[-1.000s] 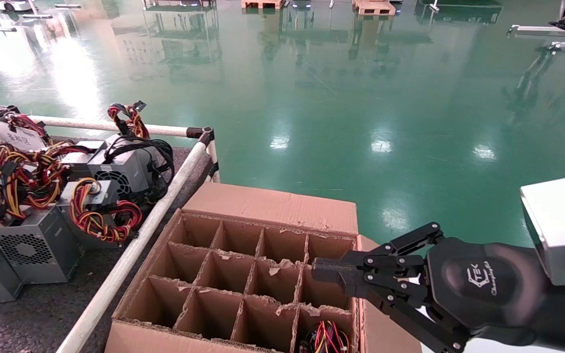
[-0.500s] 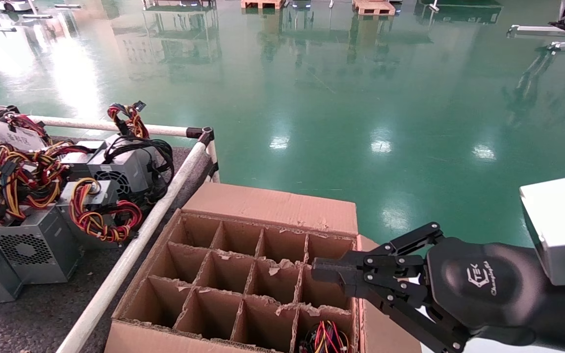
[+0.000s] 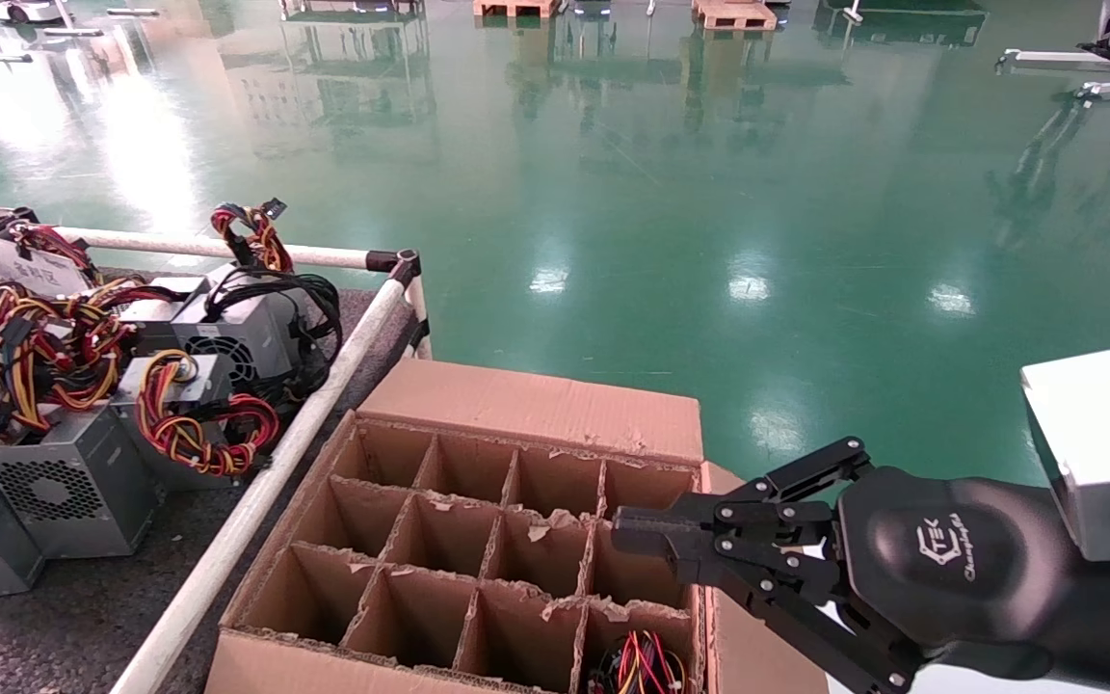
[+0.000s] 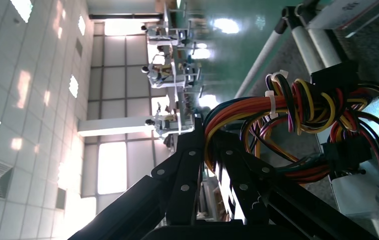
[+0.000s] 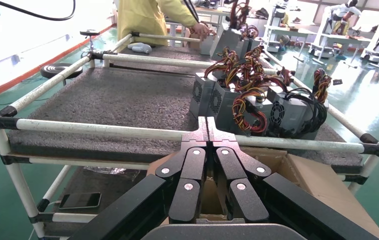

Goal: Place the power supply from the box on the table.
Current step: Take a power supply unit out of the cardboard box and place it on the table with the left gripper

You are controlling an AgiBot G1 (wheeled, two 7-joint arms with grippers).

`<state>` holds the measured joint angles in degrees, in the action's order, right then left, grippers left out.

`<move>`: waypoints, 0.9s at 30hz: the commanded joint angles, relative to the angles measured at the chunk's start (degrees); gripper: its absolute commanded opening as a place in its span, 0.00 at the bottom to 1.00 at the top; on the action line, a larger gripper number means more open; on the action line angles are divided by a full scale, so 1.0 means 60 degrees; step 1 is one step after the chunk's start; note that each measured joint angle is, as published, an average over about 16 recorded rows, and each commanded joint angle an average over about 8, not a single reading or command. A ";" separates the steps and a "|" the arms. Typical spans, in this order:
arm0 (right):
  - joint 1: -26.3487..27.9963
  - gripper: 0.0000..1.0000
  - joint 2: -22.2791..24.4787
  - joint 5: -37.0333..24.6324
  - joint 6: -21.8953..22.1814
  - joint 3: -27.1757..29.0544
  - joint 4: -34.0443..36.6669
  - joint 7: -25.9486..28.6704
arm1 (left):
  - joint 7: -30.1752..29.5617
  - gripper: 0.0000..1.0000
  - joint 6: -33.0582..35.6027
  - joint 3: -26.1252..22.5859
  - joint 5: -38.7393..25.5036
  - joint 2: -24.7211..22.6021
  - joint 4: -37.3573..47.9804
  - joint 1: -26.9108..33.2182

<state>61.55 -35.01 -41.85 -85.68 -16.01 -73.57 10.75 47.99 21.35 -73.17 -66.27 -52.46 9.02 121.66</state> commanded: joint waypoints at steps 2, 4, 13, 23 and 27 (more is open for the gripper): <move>0.0000 0.00 0.0000 0.0000 0.0000 0.0000 0.0000 0.0000 | -0.0108 0.00 0.0044 -0.0006 -0.0036 0.0003 0.0021 -0.0148; 0.0000 0.00 0.0000 0.0000 0.0000 0.0000 0.0000 0.0000 | -0.0188 0.00 0.0072 -0.0007 -0.0057 0.0000 0.0024 -0.0246; 0.0000 0.00 0.0000 0.0000 0.0000 0.0000 0.0000 0.0000 | -0.0538 0.00 0.0165 -0.0029 -0.0161 -0.0037 -0.0017 -0.0605; 0.0000 0.00 0.0000 0.0000 0.0000 0.0000 0.0000 0.0000 | -0.0866 0.00 0.0269 -0.0052 -0.0258 -0.0105 -0.0144 -0.0952; 0.0000 0.00 0.0000 0.0000 0.0000 0.0000 0.0000 0.0000 | -0.1015 0.00 0.0317 -0.0054 -0.0291 -0.0145 -0.0212 -0.1107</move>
<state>61.55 -35.01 -41.85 -85.68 -16.01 -73.57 10.75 41.82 23.22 -73.54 -68.05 -53.33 7.75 115.04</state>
